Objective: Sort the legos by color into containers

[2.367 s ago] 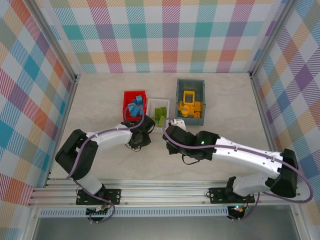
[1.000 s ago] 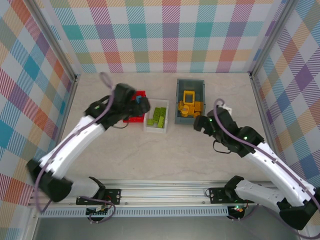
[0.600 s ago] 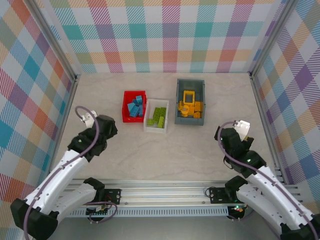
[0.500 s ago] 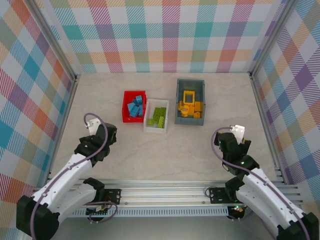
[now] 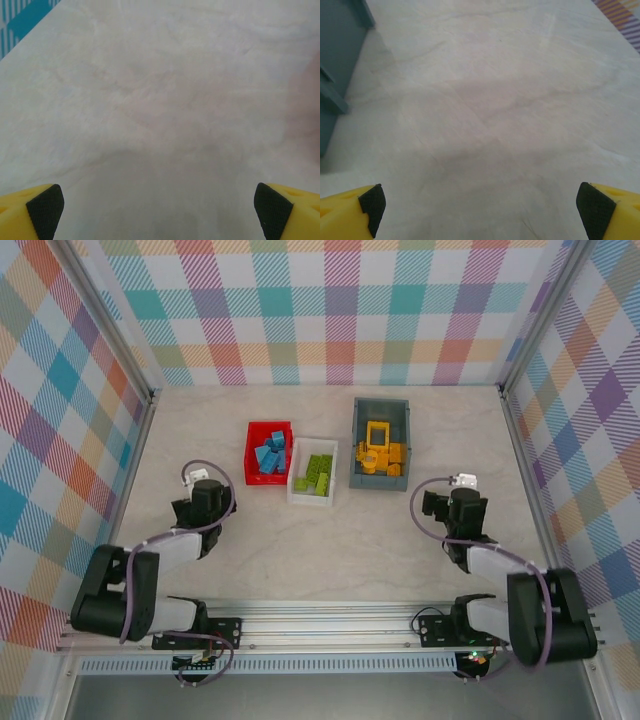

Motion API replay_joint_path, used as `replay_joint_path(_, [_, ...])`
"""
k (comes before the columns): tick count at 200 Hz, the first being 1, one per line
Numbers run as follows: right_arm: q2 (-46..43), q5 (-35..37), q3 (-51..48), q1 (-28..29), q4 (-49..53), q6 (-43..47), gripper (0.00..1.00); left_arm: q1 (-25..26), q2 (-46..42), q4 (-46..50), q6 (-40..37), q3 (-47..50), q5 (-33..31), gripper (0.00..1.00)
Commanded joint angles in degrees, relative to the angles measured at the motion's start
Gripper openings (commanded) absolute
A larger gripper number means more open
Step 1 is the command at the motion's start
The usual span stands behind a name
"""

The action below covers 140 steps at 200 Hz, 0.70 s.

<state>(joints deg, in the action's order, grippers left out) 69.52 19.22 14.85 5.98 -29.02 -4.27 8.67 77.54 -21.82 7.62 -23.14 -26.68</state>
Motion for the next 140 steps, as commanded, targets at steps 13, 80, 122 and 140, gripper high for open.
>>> replay_joint_path(13, [10.01,-12.41,4.53,-3.01,-18.41,3.53,1.00,-1.97,8.02,-16.35,-5.79,-3.43,5.18,1.00])
replay_joint_path(80, [18.06,-17.41,8.63,-5.07,-17.90,3.23,1.00,-3.48,12.14,-27.18,-6.58,0.49,10.99,1.00])
replay_joint_path(122, [17.87,-16.97,8.62,-5.03,-17.50,3.17,1.00,-3.48,11.95,-26.43,-6.54,0.30,11.05,1.00])
replay_joint_path(140, [17.93,-17.09,8.79,-5.10,-17.39,3.10,1.00,-3.48,11.94,-26.26,-6.50,0.29,11.08,1.00])
